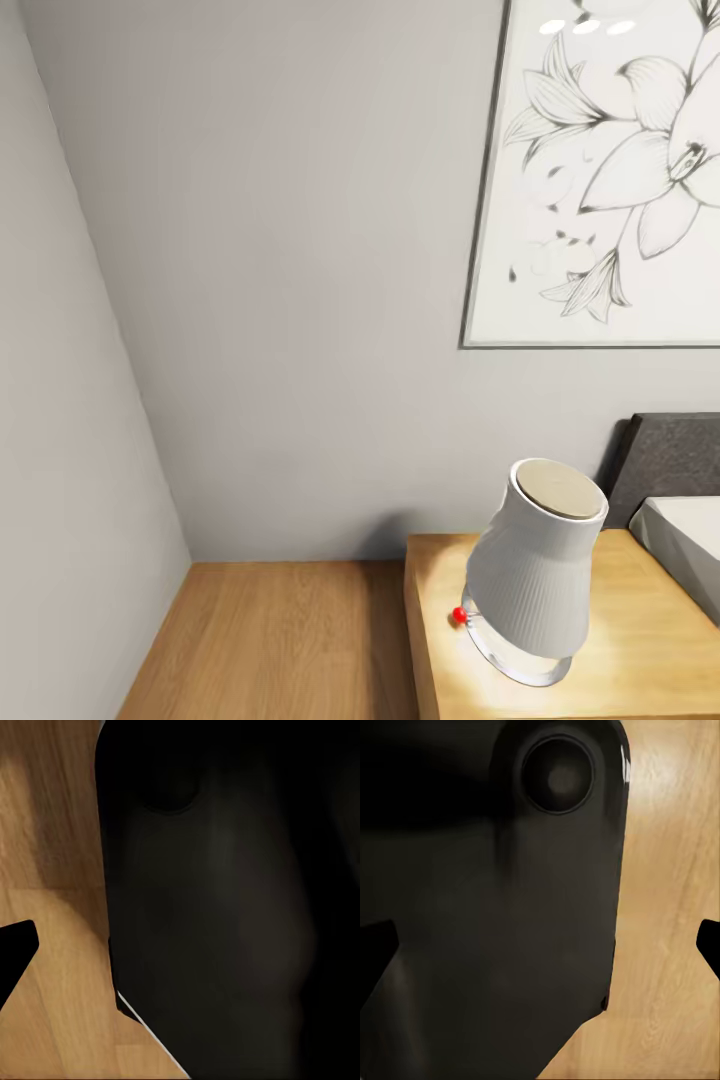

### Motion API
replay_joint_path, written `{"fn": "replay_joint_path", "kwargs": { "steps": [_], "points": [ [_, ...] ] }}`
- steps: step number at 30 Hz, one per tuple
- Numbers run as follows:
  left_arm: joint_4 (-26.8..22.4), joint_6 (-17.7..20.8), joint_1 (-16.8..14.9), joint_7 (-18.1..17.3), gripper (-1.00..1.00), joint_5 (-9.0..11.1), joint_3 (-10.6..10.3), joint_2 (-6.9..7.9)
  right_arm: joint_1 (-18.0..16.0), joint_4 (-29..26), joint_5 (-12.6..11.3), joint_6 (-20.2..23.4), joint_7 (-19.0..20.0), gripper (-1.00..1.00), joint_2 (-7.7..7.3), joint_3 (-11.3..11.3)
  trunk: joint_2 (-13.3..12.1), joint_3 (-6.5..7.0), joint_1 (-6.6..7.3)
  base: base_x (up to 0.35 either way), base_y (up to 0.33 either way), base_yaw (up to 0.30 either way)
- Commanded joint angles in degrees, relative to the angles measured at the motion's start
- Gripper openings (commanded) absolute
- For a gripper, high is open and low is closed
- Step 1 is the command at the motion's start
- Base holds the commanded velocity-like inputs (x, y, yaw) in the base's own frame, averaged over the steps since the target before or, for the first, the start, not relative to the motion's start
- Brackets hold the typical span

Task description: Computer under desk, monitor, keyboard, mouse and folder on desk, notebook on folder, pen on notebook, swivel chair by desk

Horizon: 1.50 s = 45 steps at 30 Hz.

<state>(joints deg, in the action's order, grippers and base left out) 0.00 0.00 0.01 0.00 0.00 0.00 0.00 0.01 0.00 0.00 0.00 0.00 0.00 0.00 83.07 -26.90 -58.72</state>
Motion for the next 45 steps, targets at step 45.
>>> {"fn": "replay_joint_path", "kwargs": {
  "steps": [45],
  "points": [
    [-6.8, -0.2, -0.2, -0.1, 1.00, 3.4, 0.6, -1.83, -0.6, -4.3, -2.2, -13.2, 0.6, 1.00, 2.75, -2.8, -15.6, 6.86, 8.56, 0.000, 0.000, 0.000]
  ]
}}
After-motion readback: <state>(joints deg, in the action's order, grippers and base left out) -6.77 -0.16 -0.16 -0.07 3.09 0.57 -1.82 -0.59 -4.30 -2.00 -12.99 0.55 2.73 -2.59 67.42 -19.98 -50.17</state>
